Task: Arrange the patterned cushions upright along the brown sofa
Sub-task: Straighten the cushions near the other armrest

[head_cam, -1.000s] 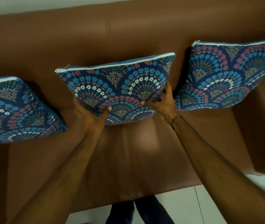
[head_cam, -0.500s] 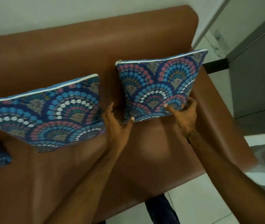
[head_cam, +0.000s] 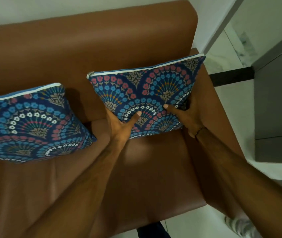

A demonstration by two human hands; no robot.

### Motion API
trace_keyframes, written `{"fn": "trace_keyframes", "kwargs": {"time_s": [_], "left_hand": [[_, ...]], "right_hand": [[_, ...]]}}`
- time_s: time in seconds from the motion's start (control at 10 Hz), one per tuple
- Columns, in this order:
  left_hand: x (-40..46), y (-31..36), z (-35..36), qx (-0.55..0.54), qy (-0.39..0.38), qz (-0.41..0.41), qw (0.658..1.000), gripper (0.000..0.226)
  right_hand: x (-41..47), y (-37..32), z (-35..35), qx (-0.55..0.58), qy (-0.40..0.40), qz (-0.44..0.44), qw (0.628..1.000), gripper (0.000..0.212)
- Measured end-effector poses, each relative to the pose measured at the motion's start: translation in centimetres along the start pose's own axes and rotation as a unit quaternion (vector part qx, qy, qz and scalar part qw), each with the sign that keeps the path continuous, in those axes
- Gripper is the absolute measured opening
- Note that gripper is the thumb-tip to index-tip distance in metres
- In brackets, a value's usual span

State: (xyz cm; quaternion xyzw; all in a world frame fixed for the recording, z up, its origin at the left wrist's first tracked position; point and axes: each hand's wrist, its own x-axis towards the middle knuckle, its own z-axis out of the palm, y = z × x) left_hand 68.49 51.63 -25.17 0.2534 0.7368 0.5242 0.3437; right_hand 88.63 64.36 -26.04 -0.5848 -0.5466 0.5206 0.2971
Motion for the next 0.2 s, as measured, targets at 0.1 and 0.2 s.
{"fn": "trace_keyframes", "kwargs": {"time_s": [0.1, 0.2], "left_hand": [[0.0, 1.3, -2.5, 0.036, -0.032, -0.009, 0.999, 0.120], [-1.4, 3.5, -5.4, 0.100, -0.015, -0.015, 0.995, 0.118]], "right_hand": [[-2.1, -1.0, 1.0, -0.004, 0.021, 0.018, 1.000, 0.115], [-4.6, -3.6, 2.3, -0.006, 0.056, 0.018, 0.998, 0.114]]}}
